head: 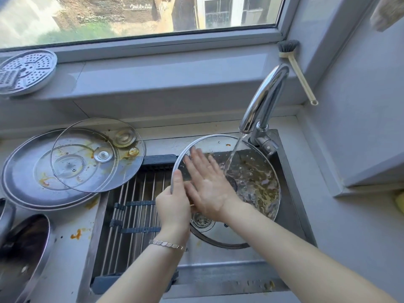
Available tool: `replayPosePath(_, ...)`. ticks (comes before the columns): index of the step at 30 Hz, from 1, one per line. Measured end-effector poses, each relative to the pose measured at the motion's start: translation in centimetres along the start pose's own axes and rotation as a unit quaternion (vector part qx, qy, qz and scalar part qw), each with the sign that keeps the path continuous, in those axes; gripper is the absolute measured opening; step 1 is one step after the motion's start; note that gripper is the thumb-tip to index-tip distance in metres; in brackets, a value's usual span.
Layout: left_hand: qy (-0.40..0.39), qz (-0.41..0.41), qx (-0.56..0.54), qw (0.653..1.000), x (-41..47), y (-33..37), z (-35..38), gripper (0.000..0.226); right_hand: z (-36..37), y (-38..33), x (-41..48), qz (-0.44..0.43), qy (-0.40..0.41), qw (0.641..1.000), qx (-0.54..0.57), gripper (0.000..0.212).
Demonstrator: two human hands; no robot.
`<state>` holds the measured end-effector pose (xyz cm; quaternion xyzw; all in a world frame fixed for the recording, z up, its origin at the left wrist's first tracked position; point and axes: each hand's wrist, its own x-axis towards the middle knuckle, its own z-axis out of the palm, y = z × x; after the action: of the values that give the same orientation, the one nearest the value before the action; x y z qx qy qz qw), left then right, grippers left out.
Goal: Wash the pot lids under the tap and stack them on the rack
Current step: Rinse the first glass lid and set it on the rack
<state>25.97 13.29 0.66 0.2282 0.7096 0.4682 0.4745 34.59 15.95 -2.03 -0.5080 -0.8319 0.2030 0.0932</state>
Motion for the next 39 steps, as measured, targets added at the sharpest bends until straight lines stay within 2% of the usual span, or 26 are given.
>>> replayPosePath(3,0.022,0.047,0.024,0.998,0.8,0.7,-0.5,0.041,0.9,-0.8,-1.2,-0.126,0.019,0.992,0.001,0.065)
replayPosePath(5,0.019,0.057,0.019,0.998,1.4,1.0,-0.7,0.043,1.3,0.0,-2.2,-0.168,0.037,0.985,0.0,0.054)
replayPosePath(7,0.001,0.062,0.015,0.998,1.7,1.5,-0.9,0.045,1.5,1.4,-3.4,-0.2,0.001,0.98,0.008,0.051)
replayPosePath(9,-0.002,0.109,0.052,0.993,2.2,2.1,-1.1,0.042,2.3,3.4,-5.4,-0.207,-0.034,0.977,0.024,0.045)
replayPosePath(11,0.007,0.194,0.129,0.972,2.5,3.1,-1.6,0.039,3.6,5.6,-7.5,-0.159,-0.06,0.985,-0.006,0.04)
replayPosePath(14,-0.003,0.302,0.283,0.91,2.3,4.7,-1.6,0.053,4.7,7.2,-8.9,-0.015,-0.096,0.993,-0.07,0.038)
replayPosePath(17,-0.016,0.336,0.415,0.845,2.1,5.4,-1.0,0.053,4.8,6.9,-8.9,0.146,-0.08,0.986,0.021,0.04)
replayPosePath(18,-0.017,0.338,0.435,0.834,1.9,5.2,-0.9,0.053,4.9,6.2,-8.5,0.174,-0.038,0.982,0.063,0.043)
replayPosePath(20,-0.014,0.308,0.434,0.846,1.9,4.2,-0.9,0.056,4.8,4.0,-7.3,0.202,0.02,0.964,0.174,0.051)
replayPosePath(22,-0.015,0.242,0.356,0.903,2.2,3.0,-1.3,0.06,4.9,2.1,-5.3,0.243,0.026,0.938,0.248,0.061)
replayPosePath(24,-0.024,0.16,0.242,0.957,1.9,2.0,-1.4,0.053,4.9,1.3,-3.1,0.329,0.045,0.909,0.251,0.069)
replayPosePath(26,-0.027,0.112,0.188,0.975,0.9,0.9,-1.2,0.042,4.2,0.8,-0.9,0.381,0.081,0.892,0.228,0.07)
replayPosePath(29,-0.024,0.09,0.138,0.986,-0.4,0.0,-0.9,0.041,3.0,-0.1,1.5,0.298,0.118,0.928,0.191,0.068)
replayPosePath(32,0.004,0.084,0.123,0.989,0.5,0.3,-1.1,0.049,2.7,-1.1,1.0,0.086,0.109,0.977,0.162,0.063)
replayPosePath(34,0.015,0.1,0.13,0.986,1.2,0.8,-1.5,0.049,3.5,-1.6,-0.5,-0.057,0.086,0.979,0.174,0.06)
replayPosePath(35,0.016,0.102,0.128,0.986,1.4,0.9,-1.7,0.05,3.9,-1.5,-1.2,-0.098,0.079,0.978,0.169,0.061)
replayPosePath(37,0.012,0.091,0.121,0.988,1.4,0.7,-2.0,0.05,4.3,-0.6,-1.5,-0.132,0.085,0.98,0.121,0.062)
replayPosePath(39,0.009,0.078,0.115,0.99,1.2,0.6,-1.9,0.049,3.9,0.5,-0.9,-0.128,0.097,0.985,0.066,0.063)
